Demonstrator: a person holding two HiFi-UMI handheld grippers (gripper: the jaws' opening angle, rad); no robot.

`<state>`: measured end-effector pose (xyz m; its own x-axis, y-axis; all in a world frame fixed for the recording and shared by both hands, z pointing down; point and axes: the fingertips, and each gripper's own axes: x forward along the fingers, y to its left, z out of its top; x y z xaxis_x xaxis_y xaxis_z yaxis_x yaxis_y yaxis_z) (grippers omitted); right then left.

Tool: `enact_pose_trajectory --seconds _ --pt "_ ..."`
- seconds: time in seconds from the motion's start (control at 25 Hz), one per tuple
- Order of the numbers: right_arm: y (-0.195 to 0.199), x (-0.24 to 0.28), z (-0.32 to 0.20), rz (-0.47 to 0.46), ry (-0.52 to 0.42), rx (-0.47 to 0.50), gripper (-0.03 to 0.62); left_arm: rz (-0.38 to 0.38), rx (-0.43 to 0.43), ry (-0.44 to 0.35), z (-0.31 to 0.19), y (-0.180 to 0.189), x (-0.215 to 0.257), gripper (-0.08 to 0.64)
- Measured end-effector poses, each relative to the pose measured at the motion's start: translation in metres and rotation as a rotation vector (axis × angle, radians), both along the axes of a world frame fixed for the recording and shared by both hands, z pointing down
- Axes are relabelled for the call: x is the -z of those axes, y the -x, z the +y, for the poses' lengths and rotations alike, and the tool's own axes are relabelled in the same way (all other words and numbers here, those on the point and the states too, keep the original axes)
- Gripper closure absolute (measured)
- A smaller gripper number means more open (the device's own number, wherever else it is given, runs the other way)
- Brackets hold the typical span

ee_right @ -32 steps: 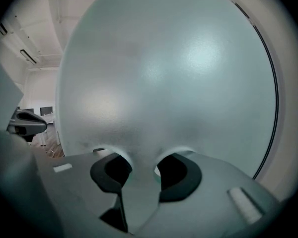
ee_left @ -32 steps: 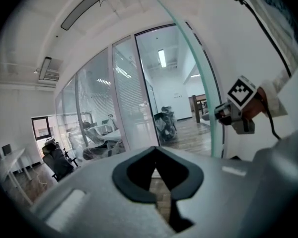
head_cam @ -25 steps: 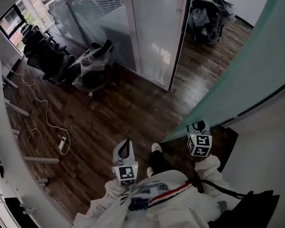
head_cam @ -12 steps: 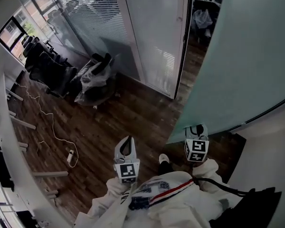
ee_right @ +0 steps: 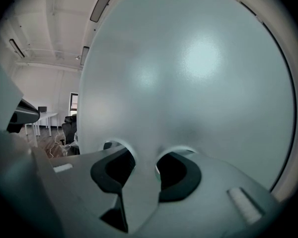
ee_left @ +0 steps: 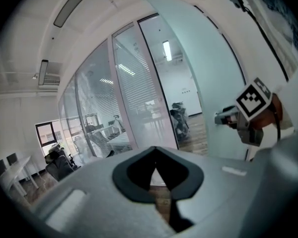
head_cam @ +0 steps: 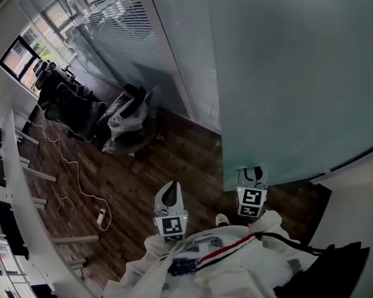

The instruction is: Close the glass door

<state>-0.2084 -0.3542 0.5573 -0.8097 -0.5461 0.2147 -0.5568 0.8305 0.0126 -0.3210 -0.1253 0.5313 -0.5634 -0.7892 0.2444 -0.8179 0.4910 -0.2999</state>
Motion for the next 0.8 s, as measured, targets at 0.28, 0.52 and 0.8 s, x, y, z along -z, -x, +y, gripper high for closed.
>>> enact_pose_trajectory --seconds 0.28,0.52,0.8 --pt "0.015 0.001 -0.006 0.021 0.005 -0.034 0.462 0.011 0.005 -0.017 0.0 0.01 0.008 0.558" --pt "0.021 0.01 -0.019 0.022 -0.005 -0.052 0.463 0.073 -0.03 -0.033 -0.02 0.027 0.004 0.558" --pt "0.032 0.035 -0.041 0.018 0.011 -0.088 0.463 0.106 -0.152 -0.05 -0.068 0.071 0.017 0.558"
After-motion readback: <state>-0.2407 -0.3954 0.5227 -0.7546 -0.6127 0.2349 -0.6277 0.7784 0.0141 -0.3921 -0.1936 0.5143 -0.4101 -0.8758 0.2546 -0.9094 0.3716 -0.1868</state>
